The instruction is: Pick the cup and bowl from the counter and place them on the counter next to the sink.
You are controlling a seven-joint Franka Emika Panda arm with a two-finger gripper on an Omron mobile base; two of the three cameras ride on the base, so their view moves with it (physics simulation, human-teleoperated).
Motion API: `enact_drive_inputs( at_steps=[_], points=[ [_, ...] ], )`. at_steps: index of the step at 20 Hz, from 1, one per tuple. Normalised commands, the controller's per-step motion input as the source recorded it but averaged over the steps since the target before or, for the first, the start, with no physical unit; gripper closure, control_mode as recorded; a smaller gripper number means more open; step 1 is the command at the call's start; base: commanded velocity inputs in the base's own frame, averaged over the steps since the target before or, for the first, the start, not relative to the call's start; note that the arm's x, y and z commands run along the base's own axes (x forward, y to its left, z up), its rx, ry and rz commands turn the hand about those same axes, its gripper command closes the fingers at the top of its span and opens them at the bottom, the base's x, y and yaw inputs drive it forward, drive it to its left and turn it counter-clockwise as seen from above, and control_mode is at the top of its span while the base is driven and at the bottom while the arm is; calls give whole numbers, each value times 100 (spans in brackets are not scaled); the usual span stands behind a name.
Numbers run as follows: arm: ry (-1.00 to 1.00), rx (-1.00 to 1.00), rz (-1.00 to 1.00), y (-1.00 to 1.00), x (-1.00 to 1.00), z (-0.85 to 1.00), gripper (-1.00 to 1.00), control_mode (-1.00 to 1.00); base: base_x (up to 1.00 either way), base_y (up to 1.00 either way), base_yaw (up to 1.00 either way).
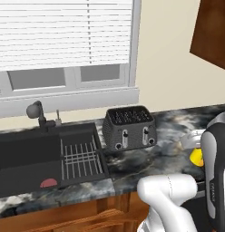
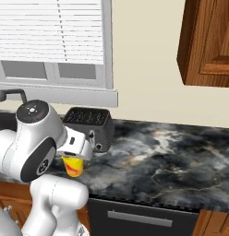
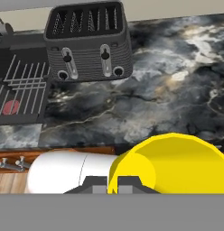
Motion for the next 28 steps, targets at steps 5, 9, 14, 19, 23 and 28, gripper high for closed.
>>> enact_drive_inputs(
  at_steps=[5, 9, 14, 19, 23, 28],
  points=[
    [0, 0, 0, 0, 0, 0, 100, 100, 0, 0, 0],
    [0, 0, 0, 0, 0, 0, 100, 100, 0, 0, 0],
    [0, 0, 0, 4, 0, 0, 100, -100, 0, 0, 0],
    [3, 0, 0, 76, 9, -9, 100, -100, 0, 0, 0],
    [5, 0, 0, 69, 6, -3, 100, -100, 0, 0, 0],
    [5, 0, 8, 24, 16, -2, 100, -100, 0, 0, 0]
  ],
)
